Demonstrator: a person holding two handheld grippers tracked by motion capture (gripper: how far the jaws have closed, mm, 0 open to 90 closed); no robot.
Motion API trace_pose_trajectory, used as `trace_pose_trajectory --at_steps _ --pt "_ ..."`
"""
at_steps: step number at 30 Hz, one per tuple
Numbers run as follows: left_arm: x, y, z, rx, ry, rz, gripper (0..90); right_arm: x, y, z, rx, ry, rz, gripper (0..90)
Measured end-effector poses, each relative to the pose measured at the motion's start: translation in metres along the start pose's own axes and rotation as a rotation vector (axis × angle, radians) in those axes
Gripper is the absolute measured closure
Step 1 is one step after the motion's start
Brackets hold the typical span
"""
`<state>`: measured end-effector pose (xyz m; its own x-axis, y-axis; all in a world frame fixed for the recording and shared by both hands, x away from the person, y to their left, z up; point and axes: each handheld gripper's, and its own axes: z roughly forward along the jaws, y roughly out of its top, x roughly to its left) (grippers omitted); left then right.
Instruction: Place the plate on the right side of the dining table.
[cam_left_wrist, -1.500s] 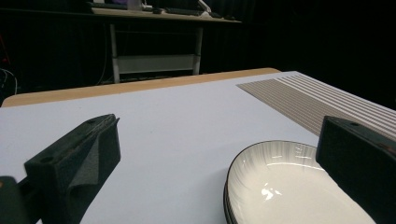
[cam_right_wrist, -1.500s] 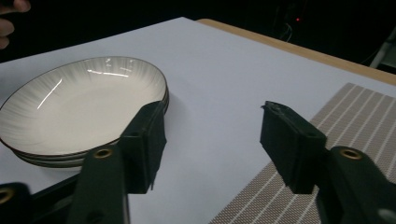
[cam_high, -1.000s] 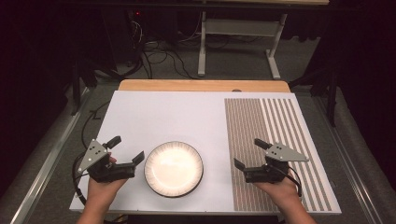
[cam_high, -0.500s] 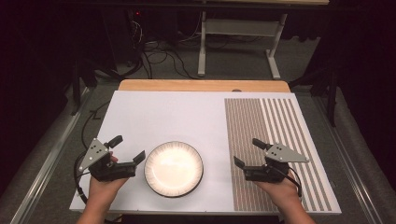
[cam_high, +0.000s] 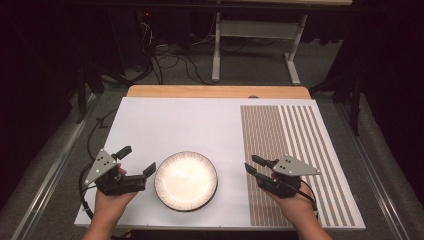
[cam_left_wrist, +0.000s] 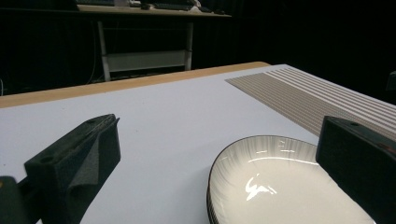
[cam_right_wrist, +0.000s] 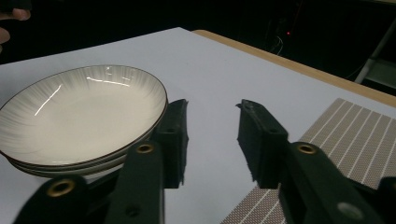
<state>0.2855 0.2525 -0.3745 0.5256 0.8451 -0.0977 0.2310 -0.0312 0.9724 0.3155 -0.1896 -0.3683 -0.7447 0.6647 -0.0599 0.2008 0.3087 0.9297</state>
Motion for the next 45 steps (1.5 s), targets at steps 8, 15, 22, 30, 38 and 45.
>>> trace_pose_trajectory --at_steps 8,15,22,30,38,45 --pt "0.001 -0.001 0.000 -0.002 -0.004 0.001 0.4 0.010 0.003 0.019 0.051 0.057 -0.013 78.9" --pt "0.000 -0.001 0.001 0.002 -0.007 0.009 0.4 0.017 0.004 0.032 0.098 0.096 -0.003 87.2" --pt "0.000 -0.002 0.001 0.005 -0.012 0.010 0.4 0.025 0.002 0.045 0.150 0.141 -0.035 90.0" --pt "0.001 -0.001 0.000 0.002 -0.013 0.008 0.4 0.034 -0.001 0.060 0.212 0.197 -0.058 90.0" --pt "0.002 0.000 -0.002 -0.002 -0.009 0.007 0.4 0.045 -0.002 0.072 0.274 0.233 -0.088 90.0" --pt "0.003 0.000 -0.003 -0.005 -0.009 0.003 0.4 0.047 -0.002 0.075 0.285 0.230 -0.106 90.0"
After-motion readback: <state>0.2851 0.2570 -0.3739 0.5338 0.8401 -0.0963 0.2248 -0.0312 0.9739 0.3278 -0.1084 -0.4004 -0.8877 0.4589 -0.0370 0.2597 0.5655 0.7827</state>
